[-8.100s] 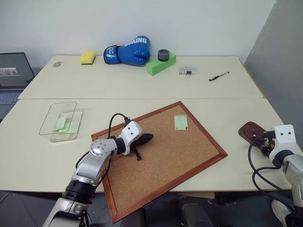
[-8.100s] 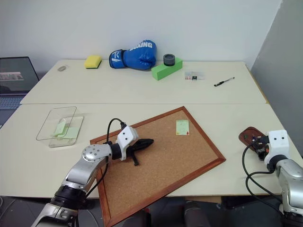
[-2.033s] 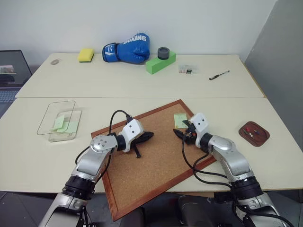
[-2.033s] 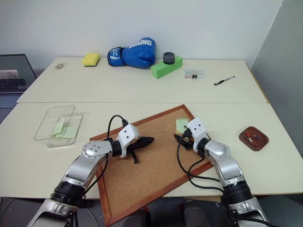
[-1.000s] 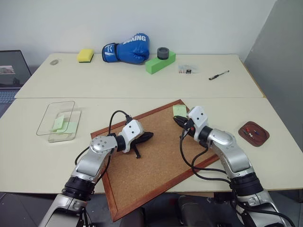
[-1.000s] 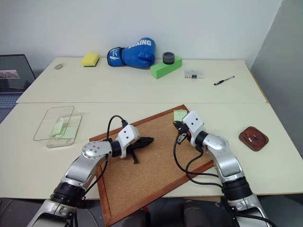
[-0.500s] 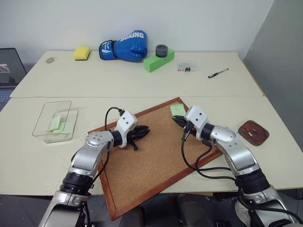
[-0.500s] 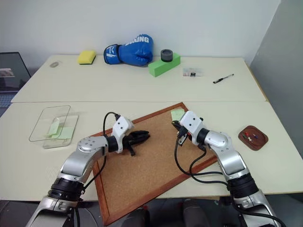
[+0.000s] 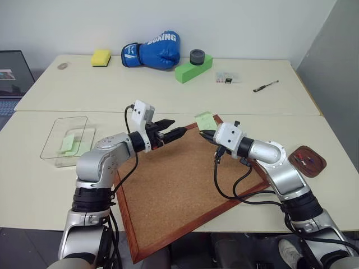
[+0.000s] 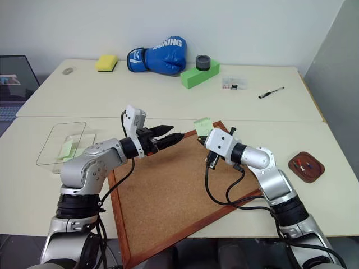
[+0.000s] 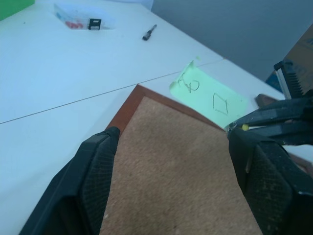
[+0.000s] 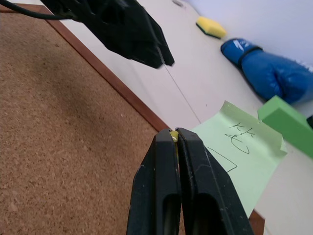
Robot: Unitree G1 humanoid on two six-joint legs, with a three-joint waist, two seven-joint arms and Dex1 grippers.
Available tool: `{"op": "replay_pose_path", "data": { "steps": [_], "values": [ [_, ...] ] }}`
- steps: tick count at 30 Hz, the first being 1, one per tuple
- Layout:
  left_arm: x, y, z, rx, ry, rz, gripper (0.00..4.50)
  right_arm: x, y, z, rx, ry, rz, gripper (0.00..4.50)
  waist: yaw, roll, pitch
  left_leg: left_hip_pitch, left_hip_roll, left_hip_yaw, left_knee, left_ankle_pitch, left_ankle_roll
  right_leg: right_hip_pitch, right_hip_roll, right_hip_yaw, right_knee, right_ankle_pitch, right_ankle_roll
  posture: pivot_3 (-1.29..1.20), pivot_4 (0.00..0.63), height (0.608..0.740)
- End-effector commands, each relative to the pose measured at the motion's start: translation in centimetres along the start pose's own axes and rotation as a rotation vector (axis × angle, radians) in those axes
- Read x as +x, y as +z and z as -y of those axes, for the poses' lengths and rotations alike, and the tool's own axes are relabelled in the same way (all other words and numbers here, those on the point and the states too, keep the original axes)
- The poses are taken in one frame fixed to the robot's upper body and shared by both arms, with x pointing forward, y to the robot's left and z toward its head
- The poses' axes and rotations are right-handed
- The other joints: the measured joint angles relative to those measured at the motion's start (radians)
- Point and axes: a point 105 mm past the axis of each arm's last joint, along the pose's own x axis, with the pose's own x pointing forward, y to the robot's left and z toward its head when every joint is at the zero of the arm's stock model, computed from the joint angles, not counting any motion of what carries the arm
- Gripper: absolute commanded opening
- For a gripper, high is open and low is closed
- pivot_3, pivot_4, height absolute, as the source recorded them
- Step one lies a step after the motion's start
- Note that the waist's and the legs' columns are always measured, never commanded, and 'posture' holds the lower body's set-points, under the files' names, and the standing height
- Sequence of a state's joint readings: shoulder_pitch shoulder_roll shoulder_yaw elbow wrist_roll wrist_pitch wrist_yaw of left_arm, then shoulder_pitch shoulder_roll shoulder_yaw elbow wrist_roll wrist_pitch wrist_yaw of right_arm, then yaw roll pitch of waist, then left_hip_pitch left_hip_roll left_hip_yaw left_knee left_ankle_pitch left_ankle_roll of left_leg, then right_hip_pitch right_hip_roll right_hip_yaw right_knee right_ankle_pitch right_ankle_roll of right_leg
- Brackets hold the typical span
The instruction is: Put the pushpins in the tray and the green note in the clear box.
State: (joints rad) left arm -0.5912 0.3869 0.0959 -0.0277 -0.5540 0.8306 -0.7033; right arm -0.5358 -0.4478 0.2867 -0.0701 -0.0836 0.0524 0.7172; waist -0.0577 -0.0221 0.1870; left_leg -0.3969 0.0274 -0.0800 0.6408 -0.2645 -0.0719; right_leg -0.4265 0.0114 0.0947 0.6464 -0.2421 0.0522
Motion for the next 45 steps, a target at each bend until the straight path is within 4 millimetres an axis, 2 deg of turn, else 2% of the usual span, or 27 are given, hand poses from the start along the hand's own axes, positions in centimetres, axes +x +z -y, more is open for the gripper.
{"op": "replay_pose_path", "data": {
  "steps": [1, 9, 12, 16, 24, 29, 30, 35, 40, 45],
  "values": [
    [0.8, 1.4, 0.5, -0.031, -0.020, 0.029, 4.48, 0.0, 2.5, 0.5, -0.137, 0.012, 0.076, 0.00, 0.001, 0.000, 0.000, 0.000, 0.000, 0.000, 0.002, 0.000, 0.000, 0.001, 0.000, 0.000, 0.000, 0.000, 0.000, 0.00, 0.150, 0.740],
    [2.9, 1.7, 1.2, -0.153, -0.053, 0.059, 4.48, 0.3, 3.1, 0.2, -0.186, 0.029, 0.095, 0.00, 0.002, 0.000, 0.000, 0.000, 0.000, 0.000, 0.004, 0.000, 0.000, 0.002, 0.000, 0.000, 0.002, 0.001, 0.000, 0.00, 0.150, 0.740],
    [4.1, 1.8, 1.2, -0.192, -0.049, 0.082, 4.48, 0.3, 3.2, 0.1, -0.189, 0.032, 0.097, 0.00, 0.005, 0.000, 0.000, 0.001, 0.000, 0.000, 0.004, 0.000, -0.001, 0.002, 0.000, 0.000, 0.002, 0.003, -0.005, 0.00, 0.150, 0.740],
    [4.3, 1.9, 1.1, -0.223, -0.045, 0.102, 3.88, 0.3, 3.2, 0.1, -0.189, 0.029, 0.097, 0.00, 0.008, 0.000, 0.000, 0.001, 0.000, 0.000, 0.004, 0.001, -0.001, 0.002, 0.000, 0.001, 0.001, 0.003, -0.004, 0.00, 0.150, 0.740],
    [4.4, 1.9, 0.7, -0.254, -0.042, 0.122, 2.14, 0.2, 3.2, 0.2, -0.186, 0.021, 0.095, 0.00, 0.008, 0.000, 0.000, 0.001, 0.000, 0.000, 0.005, 0.001, -0.002, 0.002, 0.000, 0.000, 0.002, 0.004, -0.005, 0.00, 0.150, 0.740],
    [4.3, 1.9, 0.3, -0.284, -0.027, 0.123, 1.15, 0.3, 3.4, 0.3, -0.189, 0.018, 0.101, 0.00, 0.008, 0.000, 0.000, 0.001, 0.000, 0.000, 0.005, 0.002, -0.003, 0.002, 0.000, 0.000, 0.003, 0.004, -0.005, 0.00, 0.150, 0.740],
    [4.3, 1.9, 0.3, -0.286, -0.029, 0.124, 1.08, 0.3, 3.4, 0.3, -0.190, 0.018, 0.102, 0.00, 0.008, 0.000, 0.000, 0.001, -0.001, 0.000, 0.005, 0.002, -0.004, 0.002, 0.000, 0.000, 0.003, 0.004, -0.005, 0.00, 0.150, 0.740],
    [4.2, 2.4, 1.2, -0.319, -0.093, 0.143, 0.05, 0.3, 3.5, 0.3, -0.194, 0.014, 0.109, 0.00, 0.007, 0.000, 0.000, 0.001, 0.000, 0.000, 0.005, 0.002, -0.004, 0.002, 0.000, 0.000, 0.004, 0.004, -0.005, 0.00, 0.150, 0.740],
    [4.0, 2.2, 1.7, -0.322, -0.125, 0.134, 0.01, 0.4, 4.0, 0.8, -0.206, -0.013, 0.128, 0.00, 0.007, 0.000, 0.000, 0.001, 0.000, 0.000, 0.005, 0.003, -0.004, 0.002, 0.000, 0.000, 0.004, 0.004, -0.005, 0.00, 0.150, 0.740],
    [4.0, 2.5, 0.7, -0.269, -0.059, 0.166, 0.01, -0.1, 4.9, 2.1, -0.180, -0.089, 0.178, 0.00, 0.007, 0.000, 0.000, 0.002, 0.000, 0.000, 0.005, 0.003, -0.004, 0.002, 0.000, 0.001, 0.006, 0.004, -0.005, 0.00, 0.150, 0.740]
  ]
}}
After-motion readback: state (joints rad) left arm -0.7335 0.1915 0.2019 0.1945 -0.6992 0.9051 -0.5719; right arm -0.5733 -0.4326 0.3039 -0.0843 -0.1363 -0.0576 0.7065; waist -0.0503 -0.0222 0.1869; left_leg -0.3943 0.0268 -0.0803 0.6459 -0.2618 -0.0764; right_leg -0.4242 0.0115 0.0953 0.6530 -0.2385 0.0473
